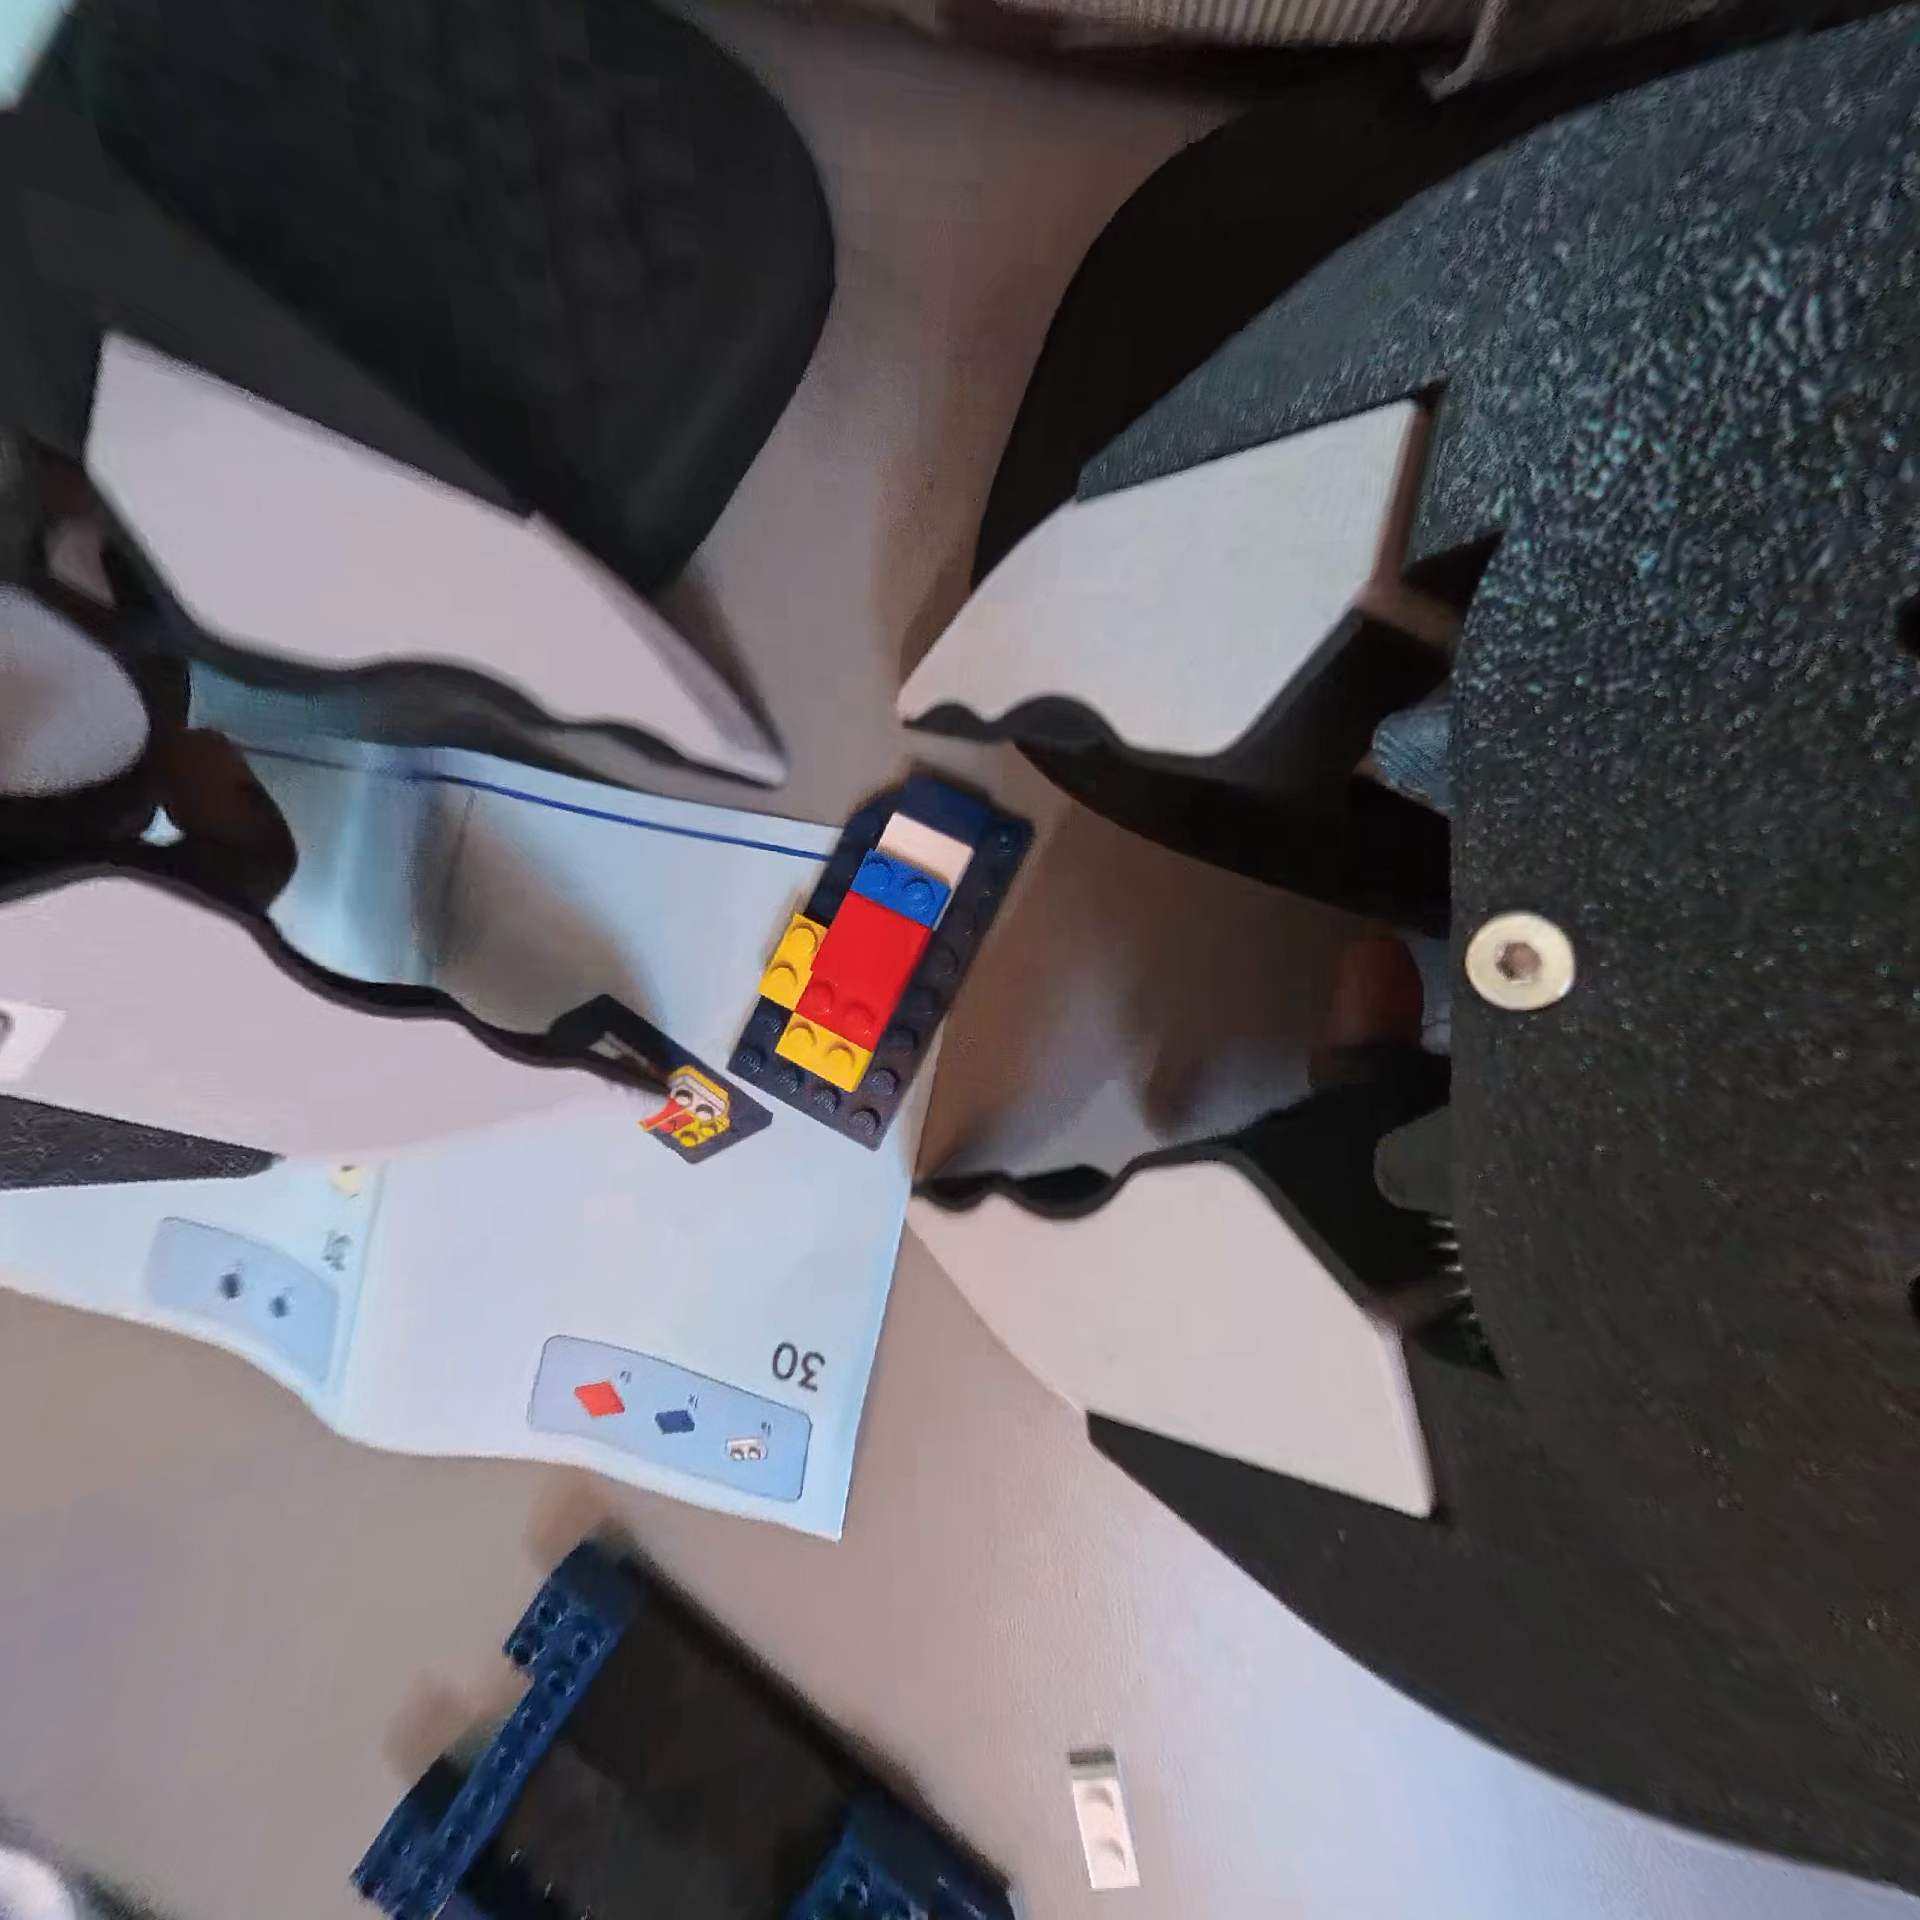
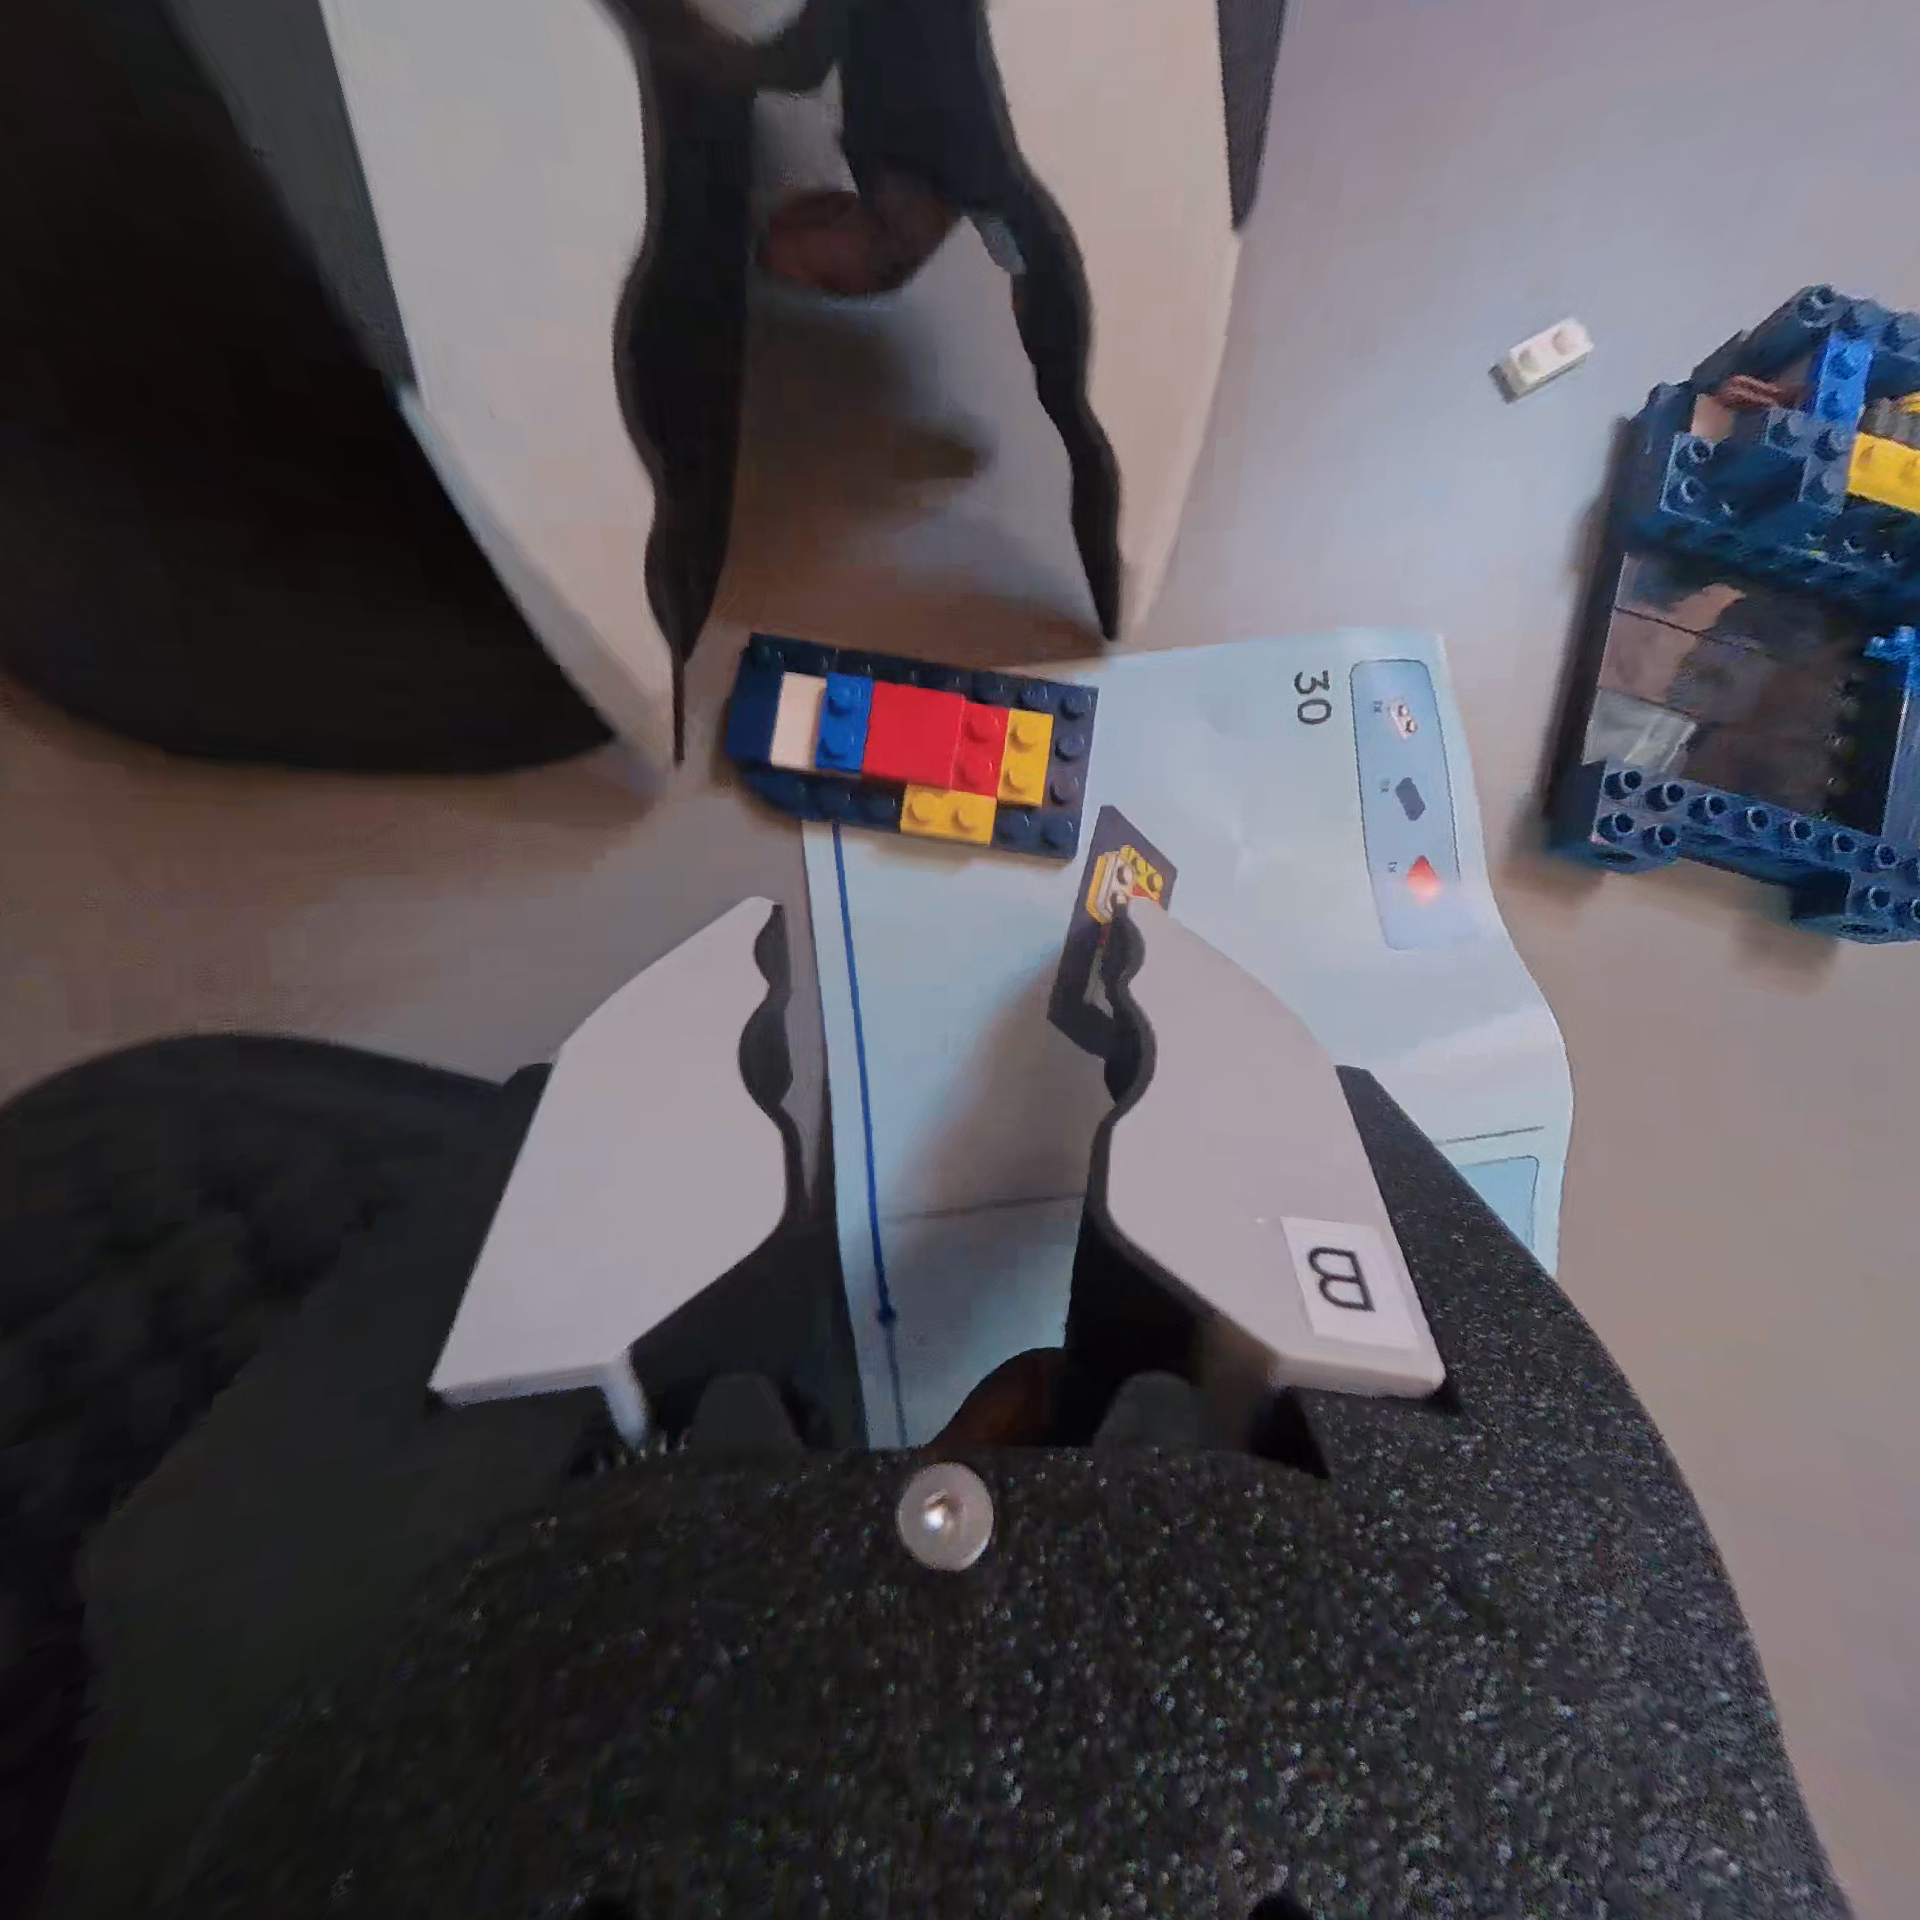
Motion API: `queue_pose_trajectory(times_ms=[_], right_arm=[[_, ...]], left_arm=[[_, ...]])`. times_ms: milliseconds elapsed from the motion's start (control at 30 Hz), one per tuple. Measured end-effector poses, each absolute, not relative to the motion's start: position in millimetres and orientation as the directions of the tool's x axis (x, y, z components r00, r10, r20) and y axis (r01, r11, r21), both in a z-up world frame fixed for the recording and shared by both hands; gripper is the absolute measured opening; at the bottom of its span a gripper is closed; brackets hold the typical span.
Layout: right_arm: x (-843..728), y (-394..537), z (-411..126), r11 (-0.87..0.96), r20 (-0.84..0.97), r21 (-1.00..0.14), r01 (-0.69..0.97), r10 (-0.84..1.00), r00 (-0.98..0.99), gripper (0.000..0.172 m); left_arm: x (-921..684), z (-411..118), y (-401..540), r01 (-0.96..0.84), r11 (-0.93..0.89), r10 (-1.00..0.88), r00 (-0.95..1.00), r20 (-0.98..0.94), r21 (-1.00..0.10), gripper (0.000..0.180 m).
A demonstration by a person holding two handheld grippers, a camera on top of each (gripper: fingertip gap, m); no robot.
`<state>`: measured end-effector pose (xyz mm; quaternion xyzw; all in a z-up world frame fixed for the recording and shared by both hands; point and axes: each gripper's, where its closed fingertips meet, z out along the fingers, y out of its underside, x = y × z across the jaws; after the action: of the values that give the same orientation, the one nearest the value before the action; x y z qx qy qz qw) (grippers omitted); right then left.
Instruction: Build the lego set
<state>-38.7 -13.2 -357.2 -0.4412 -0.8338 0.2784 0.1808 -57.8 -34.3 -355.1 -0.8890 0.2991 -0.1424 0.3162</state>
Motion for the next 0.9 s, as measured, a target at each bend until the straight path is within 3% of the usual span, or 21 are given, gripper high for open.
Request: queue_pose_trajectory(times_ms=[33, 133, 267, 400, 567, 667, 733, 900], right_arm=[[-41, -18, -357, 0.434, 0.052, -0.634, 0.64, 0.85, -0.524, 0.059], [-34, -41, -355, 0.399, -0.02, -0.656, 0.64, 0.839, -0.544, 0.048], [-23, -37, -347, 0.398, -0.033, -0.661, 0.636, 0.831, -0.555, 0.048], [-35, -19, -328, 0.484, 0.068, -0.678, 0.553, 0.79, -0.609, 0.047], [-63, -12, -342, 0.543, 0.058, -0.655, 0.525, 0.729, -0.682, 0.037], [-71, -23, -346, 0.562, 0.047, -0.688, 0.46, 0.666, -0.744, 0.037], [-74, -20, -354, 0.607, 0.071, -0.658, 0.446, 0.64, -0.765, 0.042], [-64, -17, -352, 0.578, 0.039, -0.657, 0.484, 0.667, -0.744, 0.045]], left_arm=[[-55, -357, -32, -0.45, -0.628, -0.623, 0.779, 0.064, -0.634, 0.084], [-49, -356, -29, -0.547, -0.538, -0.715, 0.7, 0.002, -0.641, 0.063], [-62, -351, -32, -0.719, -0.343, -0.851, 0.51, -0.124, -0.605, 0.063], [-67, -338, -43, -0.649, -0.485, -0.795, 0.606, -0.013, -0.586, 0.063], [-81, -350, -36, -0.493, -0.682, -0.551, 0.832, -0.064, -0.54, 0.066], [-77, -357, -45, -0.407, -0.744, -0.473, 0.881, -0.012, -0.53, 0.055], [-73, -358, -47, -0.44, -0.713, -0.515, 0.857, -0.017, -0.546, 0.04], [-77, -354, -38, -0.646, -0.506, -0.764, 0.643, -0.05, -0.571, 0.037]])
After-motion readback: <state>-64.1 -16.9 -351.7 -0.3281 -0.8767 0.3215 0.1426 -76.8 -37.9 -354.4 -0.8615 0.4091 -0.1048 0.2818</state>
